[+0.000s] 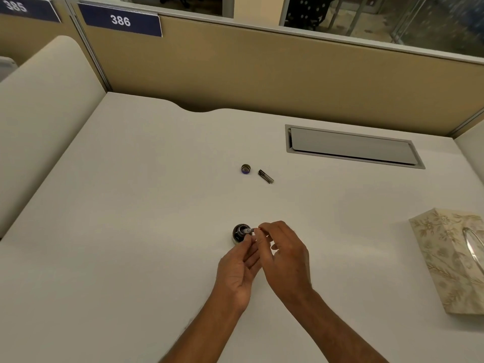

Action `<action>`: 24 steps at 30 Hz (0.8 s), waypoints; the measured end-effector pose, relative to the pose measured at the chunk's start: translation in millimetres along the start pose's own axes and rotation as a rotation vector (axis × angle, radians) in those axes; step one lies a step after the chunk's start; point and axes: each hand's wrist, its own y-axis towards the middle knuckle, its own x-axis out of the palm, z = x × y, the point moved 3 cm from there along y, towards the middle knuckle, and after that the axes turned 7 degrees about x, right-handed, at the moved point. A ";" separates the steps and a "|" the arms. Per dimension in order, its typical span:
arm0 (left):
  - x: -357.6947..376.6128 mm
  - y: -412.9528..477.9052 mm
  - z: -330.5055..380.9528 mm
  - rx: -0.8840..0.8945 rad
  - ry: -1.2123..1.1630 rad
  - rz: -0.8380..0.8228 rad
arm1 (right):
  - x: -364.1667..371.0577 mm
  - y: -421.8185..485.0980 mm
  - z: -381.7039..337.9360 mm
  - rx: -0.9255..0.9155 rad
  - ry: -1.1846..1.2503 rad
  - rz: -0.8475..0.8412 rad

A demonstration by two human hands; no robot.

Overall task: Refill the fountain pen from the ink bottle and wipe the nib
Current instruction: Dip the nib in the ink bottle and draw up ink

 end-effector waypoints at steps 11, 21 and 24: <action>-22.3 21.3 29.2 0.942 1.078 -0.022 | 2.9 5.6 1.6 0.017 -0.009 0.005; -18.5 39.4 35.6 0.877 1.109 -0.135 | 4.5 15.4 7.2 0.108 0.038 -0.016; -15.6 40.8 36.1 0.866 1.078 -0.160 | 4.5 17.2 8.0 0.154 0.067 -0.017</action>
